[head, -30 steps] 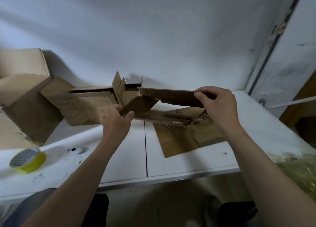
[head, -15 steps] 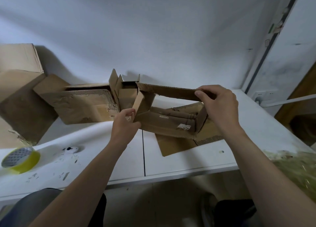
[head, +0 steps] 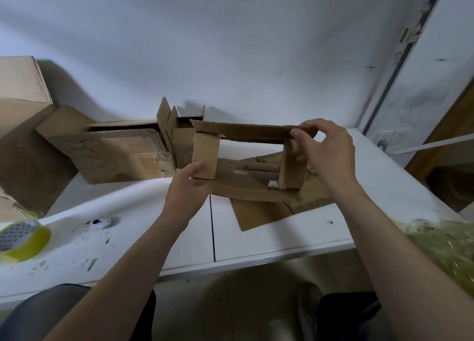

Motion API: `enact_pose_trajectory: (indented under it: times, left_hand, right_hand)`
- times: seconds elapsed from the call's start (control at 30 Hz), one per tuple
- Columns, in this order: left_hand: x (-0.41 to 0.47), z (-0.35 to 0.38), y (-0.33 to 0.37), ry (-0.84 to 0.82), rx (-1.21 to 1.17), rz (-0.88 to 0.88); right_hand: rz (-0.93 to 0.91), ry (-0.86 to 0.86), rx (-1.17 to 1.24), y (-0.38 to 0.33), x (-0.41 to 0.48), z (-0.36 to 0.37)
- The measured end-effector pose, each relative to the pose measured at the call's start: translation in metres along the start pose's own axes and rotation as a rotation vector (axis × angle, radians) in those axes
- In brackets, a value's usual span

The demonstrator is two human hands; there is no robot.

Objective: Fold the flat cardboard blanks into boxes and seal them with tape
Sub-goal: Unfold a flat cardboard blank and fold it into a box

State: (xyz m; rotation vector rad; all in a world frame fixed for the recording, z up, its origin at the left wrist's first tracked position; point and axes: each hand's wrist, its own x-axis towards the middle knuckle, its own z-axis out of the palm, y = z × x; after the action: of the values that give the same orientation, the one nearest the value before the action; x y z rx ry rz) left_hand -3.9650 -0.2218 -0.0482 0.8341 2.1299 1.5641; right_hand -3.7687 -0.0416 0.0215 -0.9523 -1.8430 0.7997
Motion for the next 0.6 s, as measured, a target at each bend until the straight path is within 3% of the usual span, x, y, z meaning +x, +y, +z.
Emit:
enact_pose_trajectory:
  times: [0.43, 0.6]
  left_hand:
    - [0.003, 0.001, -0.001, 0.099, -0.098, -0.072]
    - [0.002, 0.002, -0.002, 0.093, -0.175, -0.069]
  right_hand:
    - [-0.119, -0.225, -0.159, 0.022, 0.005, 0.015]
    - [-0.004, -0.501, -0.198, 0.027, 0.002, 0.011]
